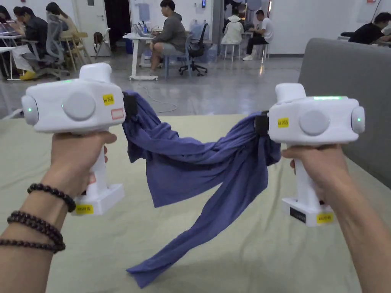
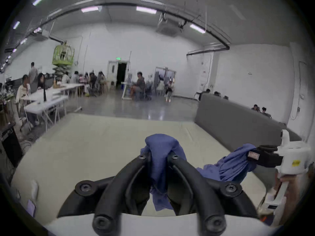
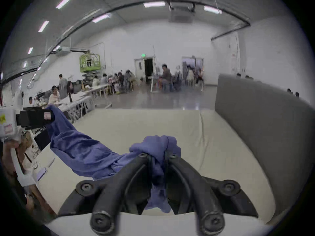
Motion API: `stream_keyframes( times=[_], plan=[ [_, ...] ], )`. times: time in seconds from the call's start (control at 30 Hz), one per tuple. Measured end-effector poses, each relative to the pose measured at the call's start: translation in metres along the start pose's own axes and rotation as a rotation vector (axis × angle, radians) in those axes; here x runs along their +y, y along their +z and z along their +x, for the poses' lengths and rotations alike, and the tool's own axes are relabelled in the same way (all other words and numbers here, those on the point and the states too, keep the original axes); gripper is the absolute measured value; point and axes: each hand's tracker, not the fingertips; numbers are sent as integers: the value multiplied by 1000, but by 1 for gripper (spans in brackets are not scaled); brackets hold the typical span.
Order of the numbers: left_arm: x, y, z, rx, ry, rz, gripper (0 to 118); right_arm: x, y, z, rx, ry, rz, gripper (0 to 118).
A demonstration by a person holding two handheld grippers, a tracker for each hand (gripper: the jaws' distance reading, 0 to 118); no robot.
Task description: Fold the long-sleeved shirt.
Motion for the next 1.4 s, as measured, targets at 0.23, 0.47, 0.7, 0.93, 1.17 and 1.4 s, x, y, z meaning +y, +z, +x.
stream_keyframes(
  times=[0.23, 0.47, 0.7, 0.93, 1.17, 1.4],
  plan=[
    [119, -31, -9, 45, 71, 43, 9, 137, -21, 6, -47, 8, 66, 9],
    [115, -56, -7, 11, 55, 34, 8, 138, -53, 22, -67, -30, 19, 9],
    [-5, -120, -17, 39, 63, -183, 8, 13, -137, 33, -48, -79, -185, 9],
    [-170, -162, -40, 59, 124, -444, 8, -138, -208, 29, -12, -144, -409, 9],
    [-212, -134, -61, 42, 117, -457, 8, -174, -182, 20, -14, -132, -428, 9],
    [-276, -21, -43, 122, 86, -428, 8, -245, -83, 2, 6, -174, -449, 9]
  ],
)
